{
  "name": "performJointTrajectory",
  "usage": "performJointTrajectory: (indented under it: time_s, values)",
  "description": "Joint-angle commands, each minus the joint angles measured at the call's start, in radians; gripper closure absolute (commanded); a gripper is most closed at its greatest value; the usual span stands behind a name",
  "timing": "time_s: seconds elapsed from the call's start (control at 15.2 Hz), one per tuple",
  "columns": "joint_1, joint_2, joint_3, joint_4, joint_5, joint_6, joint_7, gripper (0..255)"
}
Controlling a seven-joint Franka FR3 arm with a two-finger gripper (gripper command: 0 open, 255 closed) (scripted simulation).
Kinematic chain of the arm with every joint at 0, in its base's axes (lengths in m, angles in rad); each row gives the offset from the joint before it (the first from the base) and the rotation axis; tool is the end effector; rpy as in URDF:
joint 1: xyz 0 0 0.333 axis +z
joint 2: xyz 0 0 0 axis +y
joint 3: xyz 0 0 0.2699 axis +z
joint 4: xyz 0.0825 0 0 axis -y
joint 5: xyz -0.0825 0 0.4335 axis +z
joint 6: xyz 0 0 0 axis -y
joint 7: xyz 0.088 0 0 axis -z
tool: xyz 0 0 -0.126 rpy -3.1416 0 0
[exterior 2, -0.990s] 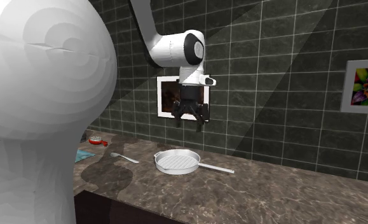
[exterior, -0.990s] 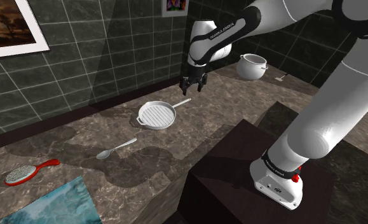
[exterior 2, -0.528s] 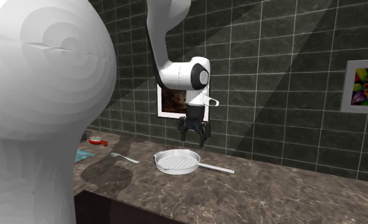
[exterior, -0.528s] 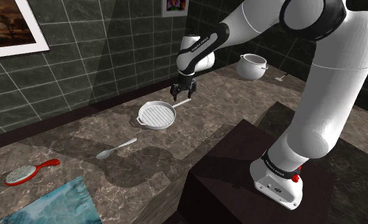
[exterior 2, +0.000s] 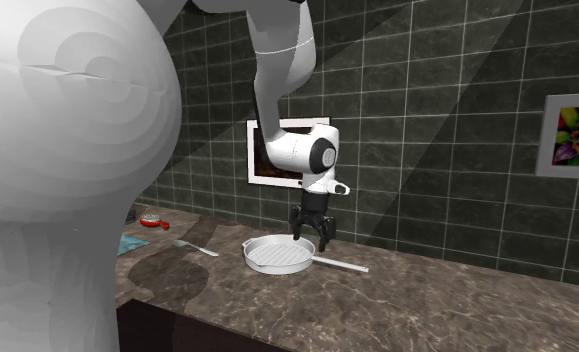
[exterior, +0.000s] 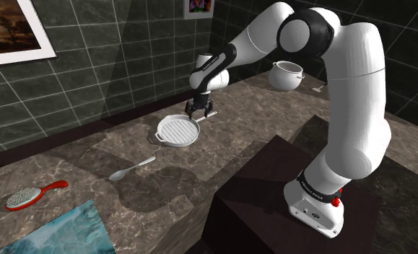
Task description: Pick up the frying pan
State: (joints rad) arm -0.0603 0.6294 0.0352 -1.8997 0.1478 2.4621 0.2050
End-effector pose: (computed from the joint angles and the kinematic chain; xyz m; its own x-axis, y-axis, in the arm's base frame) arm 0.6218 -0.0126 0.0641 0.9352 -0.3416 -0.0938 -0.3495 -0.9328 -0.0879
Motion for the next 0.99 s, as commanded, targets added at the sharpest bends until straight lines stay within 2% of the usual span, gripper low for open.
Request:
performJointTrajectory:
  time_s: [0.0, 0.53, 0.59, 0.92]
  values:
    - [-0.001, 0.034, 0.002, 0.026, 0.003, 0.008, 0.000, 0]
    - [-0.002, 0.110, 0.005, 0.051, 0.007, 0.060, -0.008, 0]
    - [-0.003, 0.112, 0.005, 0.052, 0.007, 0.060, -0.010, 255]
    - [-0.004, 0.111, 0.005, 0.050, 0.007, 0.061, -0.010, 255]
